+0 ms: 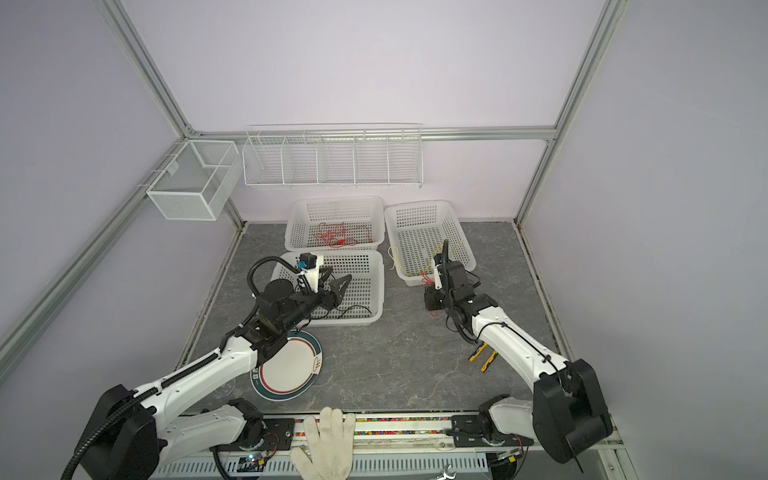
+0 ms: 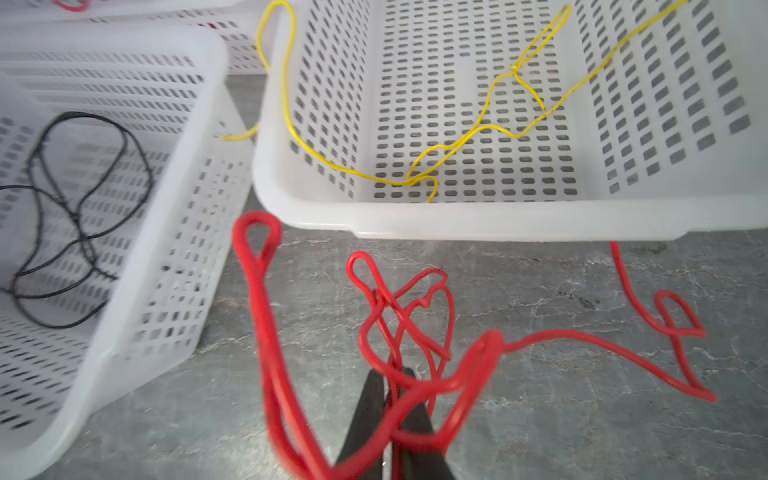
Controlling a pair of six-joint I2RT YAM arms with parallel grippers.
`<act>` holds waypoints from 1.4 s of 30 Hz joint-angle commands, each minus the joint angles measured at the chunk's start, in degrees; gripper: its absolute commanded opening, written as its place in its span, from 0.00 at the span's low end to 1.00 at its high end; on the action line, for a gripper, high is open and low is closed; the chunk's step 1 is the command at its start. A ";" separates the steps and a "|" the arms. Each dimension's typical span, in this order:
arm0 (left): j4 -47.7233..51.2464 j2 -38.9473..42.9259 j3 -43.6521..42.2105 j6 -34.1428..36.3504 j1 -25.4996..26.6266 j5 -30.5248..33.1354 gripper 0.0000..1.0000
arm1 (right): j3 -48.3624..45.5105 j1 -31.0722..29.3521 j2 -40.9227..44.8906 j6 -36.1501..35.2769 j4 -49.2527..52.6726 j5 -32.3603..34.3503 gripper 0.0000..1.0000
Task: Untangle the cables
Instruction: 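Grasp the remaining red wire on the table with the right gripper while the left returns, then pass the red wire from the right gripper to the left gripper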
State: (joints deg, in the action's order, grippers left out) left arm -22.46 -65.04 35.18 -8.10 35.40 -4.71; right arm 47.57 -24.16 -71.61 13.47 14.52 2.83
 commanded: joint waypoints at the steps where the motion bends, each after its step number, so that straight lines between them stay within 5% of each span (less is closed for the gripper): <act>1: -1.90 1.14 -1.40 -0.59 0.20 -2.10 0.72 | -0.86 -0.48 3.88 -1.76 1.91 -7.01 0.06; 12: -1.45 -3.85 2.10 4.30 8.78 -5.31 0.76 | 0.83 -1.08 10.07 -1.57 -1.98 -28.25 0.06; 16: -1.90 -7.44 4.43 5.35 12.20 -1.89 0.75 | 1.25 -2.08 10.44 -1.82 -2.96 -31.27 0.06; 23: -7.02 -12.09 6.43 3.85 12.67 -7.83 0.73 | 1.21 -4.91 10.43 -3.14 -3.01 -32.30 0.06; 32: -4.02 -13.62 6.29 9.52 14.20 -6.46 0.71 | 4.82 -6.09 10.64 -3.88 -1.65 -38.24 0.07; 36: -7.96 -13.06 4.67 10.24 15.05 -5.86 0.58 | 6.14 -6.58 9.59 -4.16 -0.64 -40.43 0.07; 42: -9.79 -12.49 4.02 10.40 15.28 -7.38 0.25 | 6.13 -7.10 8.95 -3.96 -1.05 -39.31 0.07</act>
State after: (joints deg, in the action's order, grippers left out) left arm -30.72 -78.30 40.12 0.97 50.28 -10.98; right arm 52.51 -30.65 -62.28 10.81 14.76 -34.79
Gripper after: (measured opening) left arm 0.283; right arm 0.085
